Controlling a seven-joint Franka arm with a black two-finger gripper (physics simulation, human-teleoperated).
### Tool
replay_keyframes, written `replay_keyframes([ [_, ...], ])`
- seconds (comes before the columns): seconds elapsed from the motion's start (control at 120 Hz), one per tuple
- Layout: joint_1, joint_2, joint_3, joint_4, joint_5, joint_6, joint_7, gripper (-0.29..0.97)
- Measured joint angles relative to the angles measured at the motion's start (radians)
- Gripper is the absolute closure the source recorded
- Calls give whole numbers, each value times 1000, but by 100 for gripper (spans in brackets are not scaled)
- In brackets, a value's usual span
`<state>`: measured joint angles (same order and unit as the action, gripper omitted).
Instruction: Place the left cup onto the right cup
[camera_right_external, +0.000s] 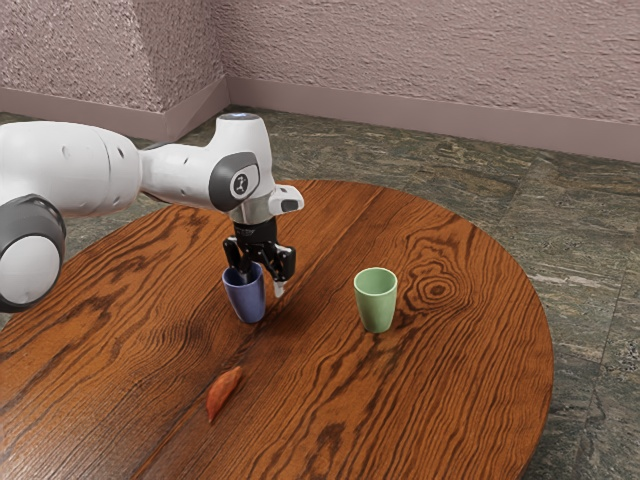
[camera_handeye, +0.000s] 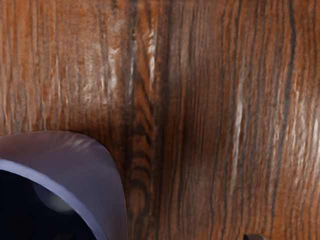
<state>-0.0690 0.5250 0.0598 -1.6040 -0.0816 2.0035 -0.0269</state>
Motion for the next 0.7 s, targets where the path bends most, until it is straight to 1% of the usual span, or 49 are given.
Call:
replay_keyframes([
  [0.192,1,1,3,-1,0,2,-2,39],
  [0.492,8,1,9,-1,0,2,-5,48],
  [0.7,6,2,9,-1,0,3,-9,66],
])
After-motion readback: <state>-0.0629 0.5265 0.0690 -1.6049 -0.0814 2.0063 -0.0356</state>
